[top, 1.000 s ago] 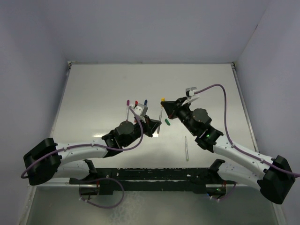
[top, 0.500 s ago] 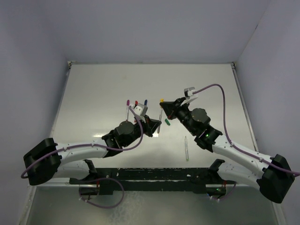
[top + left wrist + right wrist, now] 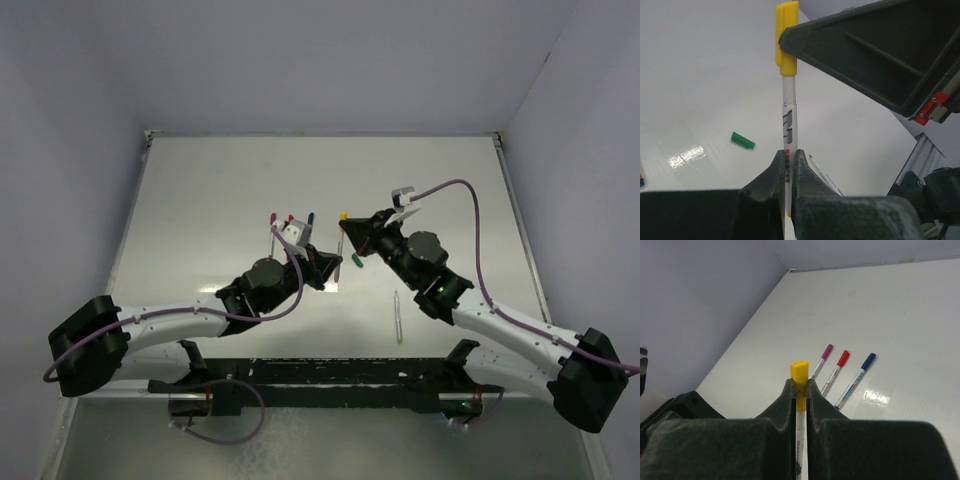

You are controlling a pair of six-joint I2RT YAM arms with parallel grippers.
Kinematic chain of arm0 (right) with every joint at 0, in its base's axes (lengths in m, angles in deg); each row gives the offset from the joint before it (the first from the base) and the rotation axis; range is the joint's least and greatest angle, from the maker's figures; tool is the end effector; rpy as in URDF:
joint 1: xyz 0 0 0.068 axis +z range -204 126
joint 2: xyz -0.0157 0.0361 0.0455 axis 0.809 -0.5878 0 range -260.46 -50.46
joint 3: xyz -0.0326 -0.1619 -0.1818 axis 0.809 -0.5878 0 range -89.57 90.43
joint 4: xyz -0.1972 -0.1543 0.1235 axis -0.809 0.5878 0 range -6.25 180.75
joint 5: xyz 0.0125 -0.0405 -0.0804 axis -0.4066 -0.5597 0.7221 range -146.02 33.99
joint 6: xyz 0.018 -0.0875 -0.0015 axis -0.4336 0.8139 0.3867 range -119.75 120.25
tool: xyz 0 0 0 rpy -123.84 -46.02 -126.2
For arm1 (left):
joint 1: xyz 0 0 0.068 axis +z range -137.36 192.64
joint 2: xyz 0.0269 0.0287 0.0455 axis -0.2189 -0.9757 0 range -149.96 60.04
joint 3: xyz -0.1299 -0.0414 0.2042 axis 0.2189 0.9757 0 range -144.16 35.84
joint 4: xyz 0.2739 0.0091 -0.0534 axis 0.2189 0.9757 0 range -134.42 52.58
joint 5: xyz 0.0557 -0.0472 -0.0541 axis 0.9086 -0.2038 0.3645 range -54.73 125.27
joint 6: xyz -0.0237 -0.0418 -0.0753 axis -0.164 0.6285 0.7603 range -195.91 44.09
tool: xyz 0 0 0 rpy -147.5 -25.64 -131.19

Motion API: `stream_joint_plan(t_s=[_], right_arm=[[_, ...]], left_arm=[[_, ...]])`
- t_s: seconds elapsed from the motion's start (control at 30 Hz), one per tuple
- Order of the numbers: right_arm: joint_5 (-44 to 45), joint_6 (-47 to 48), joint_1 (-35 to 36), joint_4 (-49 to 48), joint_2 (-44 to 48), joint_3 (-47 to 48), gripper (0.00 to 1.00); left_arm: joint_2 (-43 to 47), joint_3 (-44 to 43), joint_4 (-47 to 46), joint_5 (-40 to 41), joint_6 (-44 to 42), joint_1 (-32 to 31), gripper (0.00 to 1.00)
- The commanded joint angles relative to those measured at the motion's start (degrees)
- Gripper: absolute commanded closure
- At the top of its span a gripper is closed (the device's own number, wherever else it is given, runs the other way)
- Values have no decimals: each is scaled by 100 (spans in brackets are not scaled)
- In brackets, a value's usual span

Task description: Insert the pens into the pen caps

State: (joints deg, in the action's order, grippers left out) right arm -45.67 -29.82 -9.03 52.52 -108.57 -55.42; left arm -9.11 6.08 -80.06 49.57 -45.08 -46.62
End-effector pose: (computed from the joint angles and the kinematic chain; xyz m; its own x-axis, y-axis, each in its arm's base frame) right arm 0.2308 0.2104 0.2806 -0.2078 0.4891 -0.8471 -0.5374 0.6665 0.5167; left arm 0.1850 -0.2726 0.2029 -0.3910 -0.3141 -0.8651 0.5898 0.6361 -0.4975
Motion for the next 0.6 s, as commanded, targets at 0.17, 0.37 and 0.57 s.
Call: stream_joint_plan(t_s=[0.17,0.37,0.57], right_arm=[[-267,-192,21,-215,-100,-100,100],[-435,-312,20,-138,-121,-174,100],[-522,-410,20,220,-238,-137,100]], left_arm=[[84,-52,-679,154,-51,105,100],[104,-34,-1038,253,-80,200,100],[15,-182,-1255,160,-180,388,100]])
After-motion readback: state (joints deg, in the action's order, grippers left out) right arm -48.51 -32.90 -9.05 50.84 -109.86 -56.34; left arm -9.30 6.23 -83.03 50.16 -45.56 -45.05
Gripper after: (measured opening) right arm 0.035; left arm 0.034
